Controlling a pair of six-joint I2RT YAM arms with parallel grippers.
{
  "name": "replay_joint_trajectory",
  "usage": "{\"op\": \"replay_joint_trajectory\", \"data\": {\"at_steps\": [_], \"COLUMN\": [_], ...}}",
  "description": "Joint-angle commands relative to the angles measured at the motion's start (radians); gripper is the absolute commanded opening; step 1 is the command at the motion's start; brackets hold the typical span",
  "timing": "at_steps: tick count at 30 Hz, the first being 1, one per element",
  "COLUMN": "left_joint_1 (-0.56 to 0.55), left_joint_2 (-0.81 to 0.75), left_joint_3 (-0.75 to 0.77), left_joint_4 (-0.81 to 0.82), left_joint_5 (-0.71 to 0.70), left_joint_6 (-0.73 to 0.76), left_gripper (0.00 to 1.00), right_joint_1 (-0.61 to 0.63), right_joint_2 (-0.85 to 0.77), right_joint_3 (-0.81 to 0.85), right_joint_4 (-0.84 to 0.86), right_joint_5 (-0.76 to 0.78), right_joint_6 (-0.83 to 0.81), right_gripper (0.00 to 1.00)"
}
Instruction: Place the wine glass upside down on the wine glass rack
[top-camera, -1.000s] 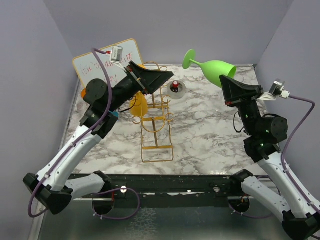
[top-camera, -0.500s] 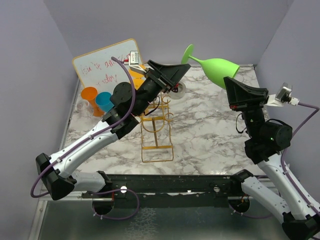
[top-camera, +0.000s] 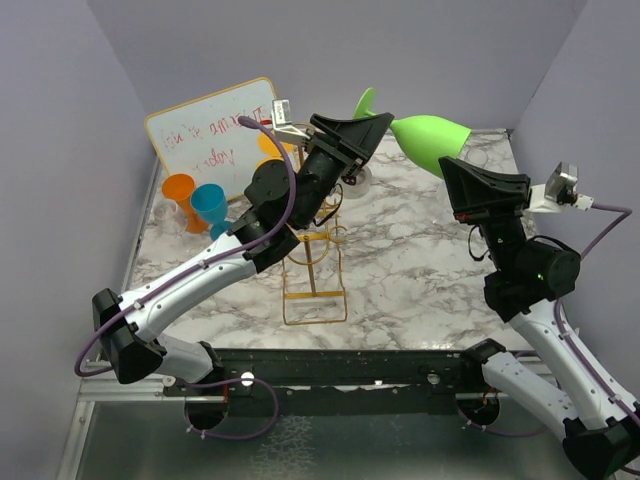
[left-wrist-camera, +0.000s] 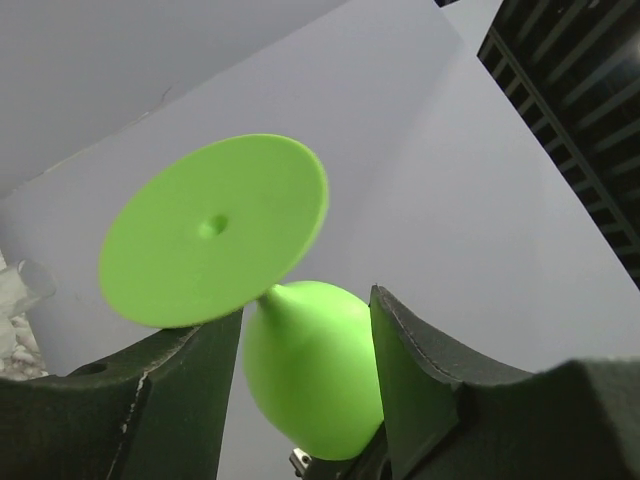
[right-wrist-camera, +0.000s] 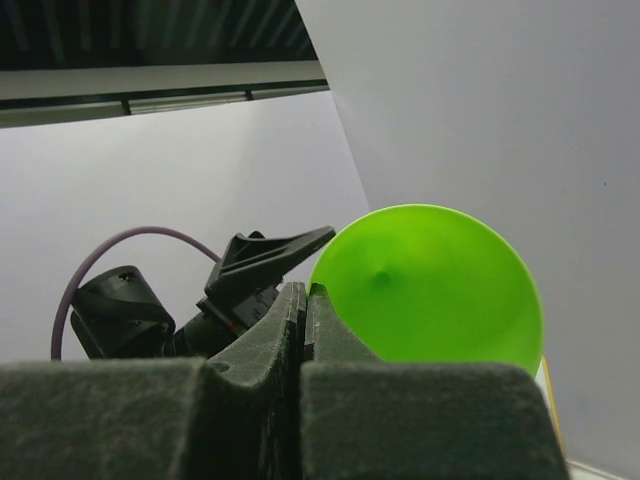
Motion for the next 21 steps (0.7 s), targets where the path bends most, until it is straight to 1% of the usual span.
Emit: {"op": "replay_joint_trajectory", "data": {"at_steps": [1, 3, 7, 10, 15, 17, 21], "left_joint_1": [-0.008, -0.009, -0.01, -0.01, -0.01, -0.01, -0.01], "left_joint_2": [0.02, 0.027, 0.049, 0.072, 0.079, 0.076, 0.083], "left_joint_3": [0.019, 0.019, 0.037, 0.078, 0.081, 0.077, 0.089], "left_joint_4": [0.03, 0.031, 0.039, 0.044, 0.059, 0.068, 0.087], "left_joint_5": [-0.107, -0.122, -0.12, -0.079, -0.039, -0.031, -0.014], "left_joint_6": [0.008, 0.0, 0.004, 0.043, 0.019, 0.01, 0.021], "left_gripper": [0.54, 0.53, 0.37, 0.32, 0.2, 0.17, 0.17], "right_joint_1": [-0.003, -0.003, -0.003, -0.003, -0.002, -0.003, -0.003], "right_joint_2": [-0.014, -0.017, -0.02, -0.014, -0.007, -0.006, -0.004], "right_joint_3": [-0.005, -0.005, -0.01, -0.01, -0.019, -0.024, -0.039], "right_joint_4": [0.081, 0.081, 0.083, 0.081, 0.089, 0.093, 0.105], "right_joint_5": [-0.057, -0.061, -0.074, -0.088, -0.1, -0.107, -0.143], "right_joint_6": [0.0, -0.01, -0.019, -0.015, -0.011, -0.011, -0.016], "right_gripper": [0.01, 0.01, 0.01, 0.01, 0.01, 0.01, 0.01]}}
